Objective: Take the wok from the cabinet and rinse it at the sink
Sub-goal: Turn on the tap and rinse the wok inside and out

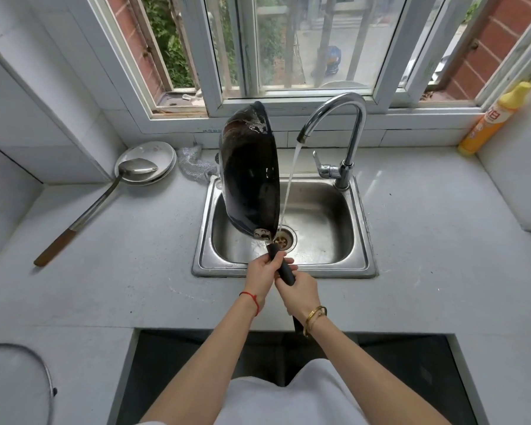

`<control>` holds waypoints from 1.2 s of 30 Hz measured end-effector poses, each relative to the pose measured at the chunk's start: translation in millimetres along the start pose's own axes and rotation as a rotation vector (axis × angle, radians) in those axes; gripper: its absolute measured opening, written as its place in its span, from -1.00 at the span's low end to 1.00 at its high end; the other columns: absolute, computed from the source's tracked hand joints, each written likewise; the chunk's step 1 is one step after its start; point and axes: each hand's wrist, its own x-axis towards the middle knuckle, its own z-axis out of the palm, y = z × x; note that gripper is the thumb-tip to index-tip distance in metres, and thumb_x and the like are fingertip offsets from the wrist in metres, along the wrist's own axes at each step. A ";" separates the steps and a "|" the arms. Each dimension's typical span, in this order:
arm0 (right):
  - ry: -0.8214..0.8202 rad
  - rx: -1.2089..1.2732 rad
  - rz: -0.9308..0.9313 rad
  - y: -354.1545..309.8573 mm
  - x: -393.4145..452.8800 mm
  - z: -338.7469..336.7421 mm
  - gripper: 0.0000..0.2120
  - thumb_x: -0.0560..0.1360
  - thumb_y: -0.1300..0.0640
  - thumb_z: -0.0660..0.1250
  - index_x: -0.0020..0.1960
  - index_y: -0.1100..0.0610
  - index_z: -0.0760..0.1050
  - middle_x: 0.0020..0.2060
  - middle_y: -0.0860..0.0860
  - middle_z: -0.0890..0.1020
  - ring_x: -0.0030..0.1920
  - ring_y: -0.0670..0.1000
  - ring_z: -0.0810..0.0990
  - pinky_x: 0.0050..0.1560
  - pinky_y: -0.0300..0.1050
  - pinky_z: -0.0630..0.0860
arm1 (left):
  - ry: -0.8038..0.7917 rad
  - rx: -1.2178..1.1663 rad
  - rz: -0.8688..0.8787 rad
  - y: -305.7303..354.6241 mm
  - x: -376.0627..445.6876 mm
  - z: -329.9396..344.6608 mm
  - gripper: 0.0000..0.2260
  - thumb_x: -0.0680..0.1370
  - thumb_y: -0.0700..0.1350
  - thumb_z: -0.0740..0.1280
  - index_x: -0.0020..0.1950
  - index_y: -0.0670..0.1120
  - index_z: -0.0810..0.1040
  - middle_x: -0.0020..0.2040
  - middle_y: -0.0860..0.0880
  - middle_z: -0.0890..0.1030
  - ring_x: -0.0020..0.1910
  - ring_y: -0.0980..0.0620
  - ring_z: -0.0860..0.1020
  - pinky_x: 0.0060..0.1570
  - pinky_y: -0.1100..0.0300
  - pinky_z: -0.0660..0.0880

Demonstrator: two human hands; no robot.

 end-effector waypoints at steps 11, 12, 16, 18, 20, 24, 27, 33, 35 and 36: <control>0.160 0.017 -0.025 15.6 -6.2 -2.7 -0.97 0.52 0.11 0.36 -0.10 0.02 0.53 -0.34 -0.01 0.58 -0.30 -0.03 0.59 -0.27 -0.11 0.63 | -0.111 -0.013 -0.057 -3.2 0.7 8.3 -0.73 0.67 -0.16 0.19 0.26 -0.30 0.51 0.10 -0.20 0.68 0.08 -0.11 0.68 0.14 0.12 0.58; 0.174 0.022 -0.024 17.0 -7.7 -1.9 -0.96 0.52 0.12 0.36 -0.10 0.01 0.52 -0.34 0.00 0.58 -0.29 -0.01 0.60 -0.25 -0.03 0.66 | -0.120 -0.010 -0.062 -3.9 0.1 8.9 -0.73 0.67 -0.16 0.18 0.26 -0.30 0.51 0.09 -0.18 0.68 0.05 -0.09 0.69 0.10 0.16 0.59; 0.232 0.033 -0.011 19.9 -11.1 -0.3 -0.98 0.50 0.14 0.36 -0.08 0.04 0.53 -0.33 0.00 0.57 -0.29 0.00 0.61 -0.26 0.05 0.67 | -0.143 -0.015 -0.087 -7.1 0.7 13.0 -0.72 0.68 -0.17 0.16 0.27 -0.32 0.49 0.08 -0.19 0.67 -0.05 -0.01 0.70 -0.06 0.26 0.61; 0.253 0.029 -0.007 21.7 -11.5 0.3 -0.98 0.49 0.13 0.37 -0.09 0.05 0.53 -0.35 0.00 0.57 -0.31 0.01 0.60 -0.28 0.05 0.67 | -0.148 -0.030 -0.103 -9.1 1.3 14.3 -0.72 0.68 -0.17 0.16 0.27 -0.32 0.49 0.11 -0.21 0.67 -0.02 -0.04 0.70 -0.04 0.23 0.61; 0.275 0.017 0.004 24.8 -11.2 -0.1 -0.95 0.47 0.12 0.38 -0.14 0.05 0.51 -0.36 0.01 0.58 -0.33 0.04 0.61 -0.29 0.05 0.66 | -0.156 -0.038 -0.118 -11.3 1.5 15.9 -0.75 0.67 -0.17 0.17 0.25 -0.29 0.50 0.13 -0.22 0.67 0.04 -0.10 0.69 0.03 0.18 0.61; 0.310 0.006 0.027 30.7 -12.1 -1.8 -0.91 0.48 0.07 0.39 -0.16 0.04 0.51 -0.37 -0.01 0.60 -0.34 0.02 0.61 -0.28 0.00 0.64 | -0.183 -0.017 -0.120 -15.9 0.0 19.5 -0.84 0.63 -0.21 0.26 0.18 -0.21 0.54 0.15 -0.20 0.66 0.10 -0.10 0.67 0.15 0.11 0.58; 0.336 0.016 0.037 33.1 -13.2 -1.9 -0.89 0.50 0.07 0.38 -0.13 0.11 0.53 -0.35 0.00 0.60 -0.33 -0.01 0.60 -0.30 -0.10 0.59 | -0.205 -0.009 -0.122 -18.6 -1.3 20.9 -0.89 0.61 -0.27 0.28 0.07 -0.12 0.56 0.15 -0.17 0.66 0.08 -0.05 0.67 0.17 0.13 0.58; 0.363 0.022 0.081 32.3 -14.7 -2.3 -0.86 0.50 0.09 0.39 -0.14 0.14 0.51 -0.36 0.01 0.58 -0.35 -0.02 0.55 -0.38 -0.25 0.40 | -0.231 -0.015 -0.158 -20.3 5.7 20.4 -0.84 0.62 -0.32 0.22 0.16 -0.17 0.50 0.21 -0.20 0.63 0.11 -0.06 0.65 0.02 0.25 0.61; 0.361 0.017 0.097 33.7 -14.0 -2.3 -0.85 0.50 0.09 0.39 -0.15 0.14 0.49 -0.38 0.00 0.56 -0.36 -0.02 0.53 -0.40 -0.25 0.37 | -0.234 -0.025 -0.172 -21.5 7.4 20.3 -0.80 0.62 -0.33 0.22 0.22 -0.22 0.48 0.22 -0.23 0.61 0.12 -0.07 0.64 0.02 0.25 0.61; 0.355 0.013 0.100 34.5 -13.8 -2.1 -0.84 0.50 0.09 0.39 -0.16 0.14 0.48 -0.38 0.00 0.55 -0.37 -0.03 0.52 -0.40 -0.26 0.36 | -0.235 -0.030 -0.175 -22.2 7.7 19.9 -0.77 0.61 -0.34 0.22 0.27 -0.25 0.46 0.22 -0.24 0.61 0.11 -0.06 0.64 0.02 0.25 0.62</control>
